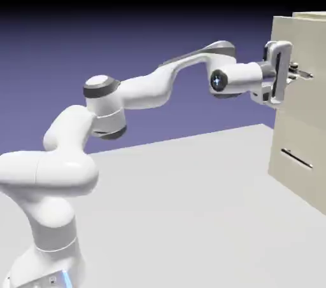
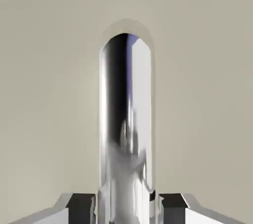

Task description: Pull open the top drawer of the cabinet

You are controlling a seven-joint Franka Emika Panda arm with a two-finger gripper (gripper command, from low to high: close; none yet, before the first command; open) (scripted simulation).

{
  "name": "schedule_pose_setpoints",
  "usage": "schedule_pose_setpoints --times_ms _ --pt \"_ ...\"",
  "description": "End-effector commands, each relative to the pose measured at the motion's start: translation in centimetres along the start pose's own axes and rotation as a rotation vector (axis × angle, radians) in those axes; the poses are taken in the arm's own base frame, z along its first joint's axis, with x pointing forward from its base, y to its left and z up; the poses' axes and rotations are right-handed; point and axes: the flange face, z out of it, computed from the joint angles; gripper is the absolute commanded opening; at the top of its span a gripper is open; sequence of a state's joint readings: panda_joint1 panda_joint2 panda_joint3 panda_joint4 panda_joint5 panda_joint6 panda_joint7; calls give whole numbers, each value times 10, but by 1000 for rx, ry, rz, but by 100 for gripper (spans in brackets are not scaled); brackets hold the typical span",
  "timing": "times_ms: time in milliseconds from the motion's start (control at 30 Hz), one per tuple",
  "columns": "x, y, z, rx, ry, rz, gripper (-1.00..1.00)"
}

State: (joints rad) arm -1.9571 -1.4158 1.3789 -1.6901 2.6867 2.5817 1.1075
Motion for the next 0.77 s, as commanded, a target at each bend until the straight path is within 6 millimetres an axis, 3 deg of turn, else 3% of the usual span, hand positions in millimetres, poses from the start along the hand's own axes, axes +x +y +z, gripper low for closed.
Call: schedule_pose_setpoints --times_ms 0,633,667,700,733 --pt "0 0 -8 0 0 0 -100" --pt "0 0 -195 0 0 0 -100" --pt "0 0 -195 0 0 0 100" --pt "0 0 -195 0 0 0 100" --pt "-1 0 -207 0 0 -1 100"
